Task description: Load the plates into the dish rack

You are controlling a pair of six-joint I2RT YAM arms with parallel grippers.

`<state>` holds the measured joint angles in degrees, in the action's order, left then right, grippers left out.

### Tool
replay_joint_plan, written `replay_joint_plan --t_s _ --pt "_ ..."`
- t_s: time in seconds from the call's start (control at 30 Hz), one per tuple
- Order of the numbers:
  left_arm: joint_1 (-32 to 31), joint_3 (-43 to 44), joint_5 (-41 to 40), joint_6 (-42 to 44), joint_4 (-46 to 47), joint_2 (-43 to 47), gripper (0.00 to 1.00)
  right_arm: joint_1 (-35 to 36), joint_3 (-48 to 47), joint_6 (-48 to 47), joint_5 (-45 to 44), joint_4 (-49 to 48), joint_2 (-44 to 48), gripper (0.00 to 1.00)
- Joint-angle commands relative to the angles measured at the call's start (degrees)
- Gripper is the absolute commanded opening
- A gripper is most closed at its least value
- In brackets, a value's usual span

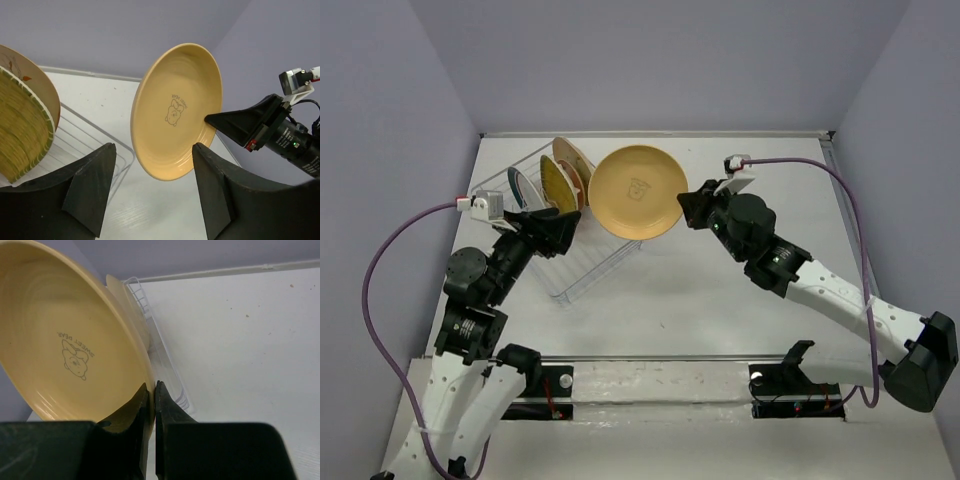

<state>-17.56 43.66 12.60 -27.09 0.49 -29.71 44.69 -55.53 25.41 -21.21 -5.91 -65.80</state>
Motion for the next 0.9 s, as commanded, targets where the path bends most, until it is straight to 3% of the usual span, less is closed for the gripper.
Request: replay_joint_plan --t_s 0.0,0.17,0.4,0.5,0.53,0.57,0.63,0.7,0.83,0.87 --pt "0.16 0.11 4.09 -3.14 0.48 -0.60 0.71 1.63 -0.55 0.95 -0.42 -1.47 2.17 0.07" --pt "0.16 -1.91 11.56 -4.20 4.07 -3.94 0.71 2.15 -0.37 2.45 4.77 -1.30 1.29 0.07" --pt "0.16 -1.03 3.05 -0.77 1.36 -5.53 0.64 3.21 1.56 3.77 9.69 -2.70 2.69 0.07" --pt "0.16 -0.86 4.18 -0.07 1.35 -6.93 0.62 3.21 1.65 3.95 12.50 -2.61 3.05 0.07" --pt "0.16 -0.86 4.45 -0.07 1.79 -7.11 0.56 3.21 1.65 4.12 13.90 -2.53 3.13 0.07" --pt "0.16 -1.03 4.89 -0.15 2.23 -7.20 0.39 3.21 1.56 4.21 14.61 -2.44 3.05 0.07" --pt "0.16 -1.12 6.99 -0.15 3.28 -7.02 0.19 3.21 1.39 4.13 17.85 -2.35 2.70 0.07" --pt "0.16 -0.86 9.27 0.54 3.64 -6.68 0.05 3.21 1.13 2.81 20.67 -2.35 2.35 0.09" --pt "0.16 0.11 10.69 2.57 2.15 -5.62 0.05 3.21 0.68 -0.70 30.14 -2.00 1.47 0.26" --pt "0.16 0.28 11.13 2.83 1.80 -5.36 0.05 3.21 -0.10 -2.02 32.53 -1.39 0.86 0.43"
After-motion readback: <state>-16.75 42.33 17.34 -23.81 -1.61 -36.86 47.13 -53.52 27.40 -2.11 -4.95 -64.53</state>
